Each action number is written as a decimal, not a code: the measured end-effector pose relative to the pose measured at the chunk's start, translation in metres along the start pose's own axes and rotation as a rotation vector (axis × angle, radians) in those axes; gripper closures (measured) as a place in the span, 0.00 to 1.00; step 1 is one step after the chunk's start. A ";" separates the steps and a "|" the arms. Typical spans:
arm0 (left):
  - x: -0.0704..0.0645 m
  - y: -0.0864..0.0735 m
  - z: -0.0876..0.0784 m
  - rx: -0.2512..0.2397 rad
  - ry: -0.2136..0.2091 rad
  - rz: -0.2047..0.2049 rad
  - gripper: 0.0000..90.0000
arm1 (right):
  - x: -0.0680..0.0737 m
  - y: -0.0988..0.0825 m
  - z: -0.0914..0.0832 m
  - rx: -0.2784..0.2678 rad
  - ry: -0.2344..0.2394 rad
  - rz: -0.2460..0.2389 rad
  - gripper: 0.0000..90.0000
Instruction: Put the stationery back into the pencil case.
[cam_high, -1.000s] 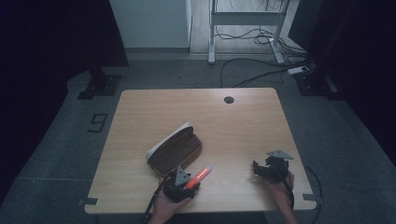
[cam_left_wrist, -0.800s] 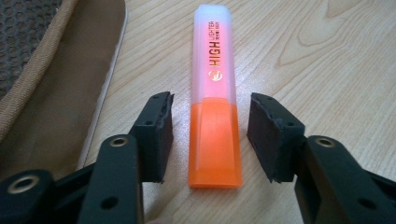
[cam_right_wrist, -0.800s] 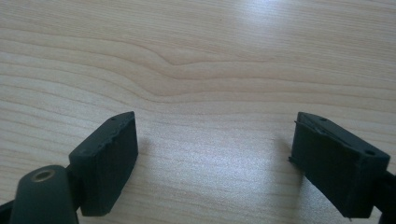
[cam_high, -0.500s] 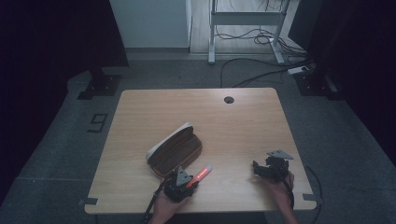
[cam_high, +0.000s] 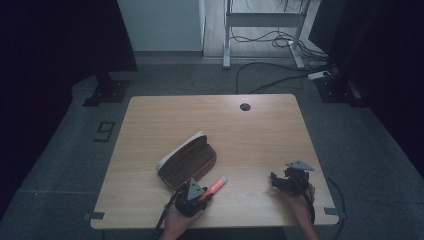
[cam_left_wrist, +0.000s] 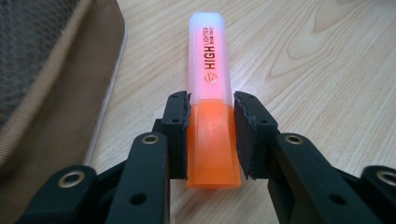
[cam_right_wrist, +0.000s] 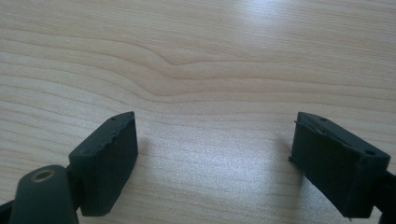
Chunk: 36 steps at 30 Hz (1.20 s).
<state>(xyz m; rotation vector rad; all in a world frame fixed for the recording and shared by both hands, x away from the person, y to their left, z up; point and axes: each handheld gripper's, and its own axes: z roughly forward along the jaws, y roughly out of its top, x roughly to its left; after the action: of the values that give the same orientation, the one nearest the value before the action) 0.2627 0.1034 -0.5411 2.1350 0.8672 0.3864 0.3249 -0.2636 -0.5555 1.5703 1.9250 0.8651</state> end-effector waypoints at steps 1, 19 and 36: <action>0.001 0.001 -0.002 -0.008 0.000 -0.002 0.75 | 0.000 0.000 0.000 0.000 0.000 0.000 0.16; 0.022 0.012 -0.040 -0.143 -0.014 -0.069 0.75 | 0.000 0.000 0.000 0.000 0.000 0.000 0.16; 0.045 0.016 -0.070 -0.219 0.022 -0.113 0.75 | 0.000 0.000 0.000 0.000 -0.001 0.000 0.16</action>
<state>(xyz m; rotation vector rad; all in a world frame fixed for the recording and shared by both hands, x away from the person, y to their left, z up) 0.2661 0.1660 -0.4843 1.8762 0.9099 0.4272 0.3249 -0.2634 -0.5555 1.5706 1.9246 0.8646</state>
